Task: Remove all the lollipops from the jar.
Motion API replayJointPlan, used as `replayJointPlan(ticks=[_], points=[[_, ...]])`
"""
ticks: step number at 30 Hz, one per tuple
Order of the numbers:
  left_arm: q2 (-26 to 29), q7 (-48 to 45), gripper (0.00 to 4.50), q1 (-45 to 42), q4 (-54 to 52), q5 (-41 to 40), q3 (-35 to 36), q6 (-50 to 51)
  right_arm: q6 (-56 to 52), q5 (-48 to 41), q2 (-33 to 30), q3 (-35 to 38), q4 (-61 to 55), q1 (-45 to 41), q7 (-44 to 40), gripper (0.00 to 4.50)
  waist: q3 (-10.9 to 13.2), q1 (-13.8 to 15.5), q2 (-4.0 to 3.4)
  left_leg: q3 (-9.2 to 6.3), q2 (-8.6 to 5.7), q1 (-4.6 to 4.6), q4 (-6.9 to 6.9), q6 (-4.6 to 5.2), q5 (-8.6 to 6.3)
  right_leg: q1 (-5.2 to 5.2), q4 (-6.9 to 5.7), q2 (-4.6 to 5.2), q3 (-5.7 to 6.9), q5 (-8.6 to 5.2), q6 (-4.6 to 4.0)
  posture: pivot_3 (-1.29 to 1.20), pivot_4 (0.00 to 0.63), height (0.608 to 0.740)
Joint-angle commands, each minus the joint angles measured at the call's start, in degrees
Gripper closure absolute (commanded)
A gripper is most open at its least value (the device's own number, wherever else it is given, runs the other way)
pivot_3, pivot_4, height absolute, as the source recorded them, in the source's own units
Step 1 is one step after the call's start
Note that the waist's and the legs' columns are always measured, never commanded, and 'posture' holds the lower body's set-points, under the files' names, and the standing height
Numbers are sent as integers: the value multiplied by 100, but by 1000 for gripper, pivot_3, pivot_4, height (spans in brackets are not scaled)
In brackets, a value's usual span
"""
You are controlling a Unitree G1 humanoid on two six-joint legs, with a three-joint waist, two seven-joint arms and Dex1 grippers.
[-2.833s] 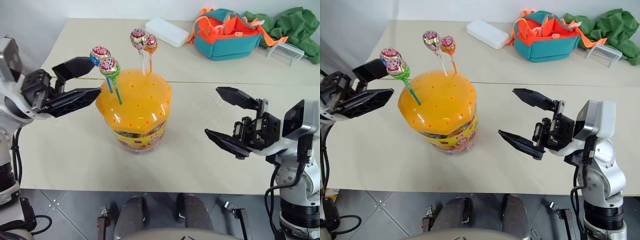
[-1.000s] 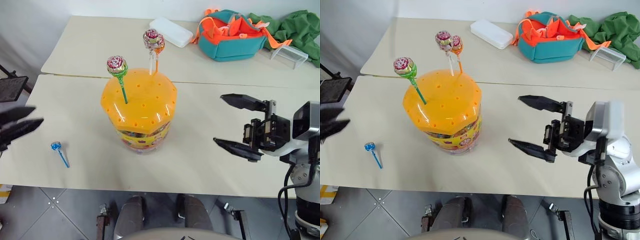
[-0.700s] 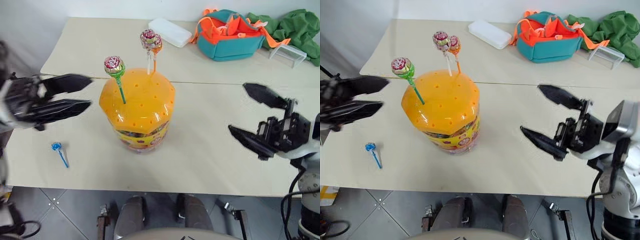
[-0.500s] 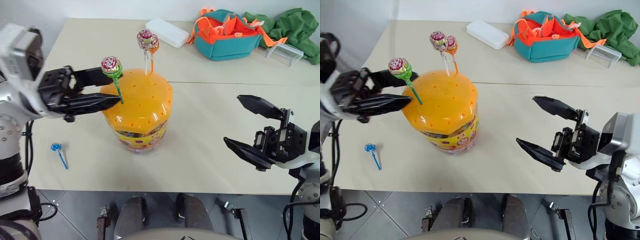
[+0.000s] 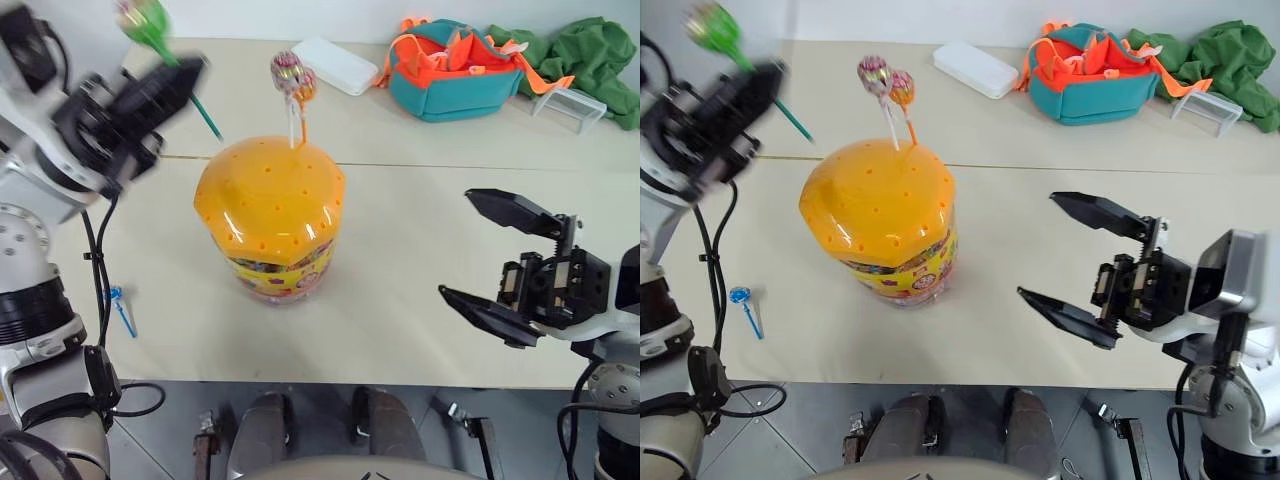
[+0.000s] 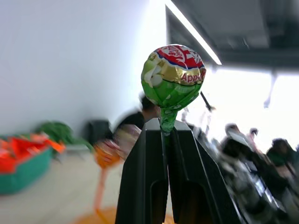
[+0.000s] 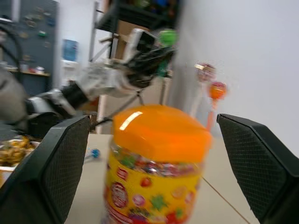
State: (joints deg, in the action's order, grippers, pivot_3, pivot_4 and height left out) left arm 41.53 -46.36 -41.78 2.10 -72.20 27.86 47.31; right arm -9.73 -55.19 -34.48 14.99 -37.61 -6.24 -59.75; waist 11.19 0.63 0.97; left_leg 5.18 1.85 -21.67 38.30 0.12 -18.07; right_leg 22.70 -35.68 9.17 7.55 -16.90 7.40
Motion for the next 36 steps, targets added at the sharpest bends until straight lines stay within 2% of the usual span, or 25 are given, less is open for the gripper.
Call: replayJointPlan(ticks=[1,3,5,9,12,14,18,22,27,31,33,36], points=[[546,-68,4485,505,195,501,366,-139,91,48,-48,-324,100,-316,-520,0,0,-77,0,4,0,11,-10,0,0,-3,0,-2,-1,0,0,0,150,740],[1132,-299,4485,1619,420,1239,591,-280,116,279,-170,-657,448,-657,-1118,0,0,-125,1,11,-1,19,-21,0,0,-6,0,-3,2,0,0,0,150,740],[1433,-329,4485,2438,590,1674,871,-401,119,424,-238,-831,761,-913,-1459,0,1,-173,-1,16,6,35,-33,4,-11,-3,6,-11,-22,0,1,0,150,740],[1663,-501,4485,3900,643,2529,1209,-792,178,671,-342,-964,1272,-1170,-1929,0,1,-179,22,17,21,30,-25,-1,-21,-1,9,-20,-19,-1,0,0,150,740],[1551,-496,4485,5006,344,2996,1262,-827,263,990,-428,-1134,1642,-1306,-2265,0,-1,-143,25,16,28,30,-19,0,-34,-2,16,-21,-22,-1,0,0,150,740],[1543,-480,4485,5447,77,3193,1177,-773,237,1133,-475,-1182,1714,-1322,-2304,0,-2,-91,28,20,31,32,-16,0,-42,-1,17,-21,-29,-1,0,0,150,740],[1365,-195,4485,5551,21,3264,1129,-491,232,1344,-510,-1294,1759,-1304,-2320,0,-2,-7,28,19,67,31,-11,-7,-46,0,17,-28,-28,-3,-5,0,150,740],[1231,-216,3445,5525,-140,3290,1061,-490,169,1348,-417,-1285,1739,-1263,-2182,0,-2,-28,26,31,75,36,-11,-12,-49,1,16,-33,-36,-4,-7,0,150,740],[1463,-688,1981,5424,-59,3265,1340,-728,-240,823,-405,-1013,1699,-1438,-1863,0,-2,-72,26,34,79,37,-10,-23,-56,5,15,-52,-37,-2,-13,0,150,740],[1653,-1255,776,5136,171,3249,1622,-1284,-1049,361,-397,-798,1828,-2018,-954,0,-2,-95,26,47,85,36,-9,-31,-60,17,13,-60,-35,-9,-31,0,150,740],[1494,-1452,123,4715,48,2897,1731,-1448,-1405,240,-291,-773,2017,-2574,-443,0,-1,-96,25,56,87,36,-9,-32,-60,27,4,-60,-37,-10,-35,0,150,740],[1141,-1440,25,3898,-404,2109,1778,-1392,-1857,459,-108,-967,2423,-3476,248,0,0,-97,23,71,89,34,-8,-34,-60,48,-11,-58,-53,-11,-39,0,150,740]])
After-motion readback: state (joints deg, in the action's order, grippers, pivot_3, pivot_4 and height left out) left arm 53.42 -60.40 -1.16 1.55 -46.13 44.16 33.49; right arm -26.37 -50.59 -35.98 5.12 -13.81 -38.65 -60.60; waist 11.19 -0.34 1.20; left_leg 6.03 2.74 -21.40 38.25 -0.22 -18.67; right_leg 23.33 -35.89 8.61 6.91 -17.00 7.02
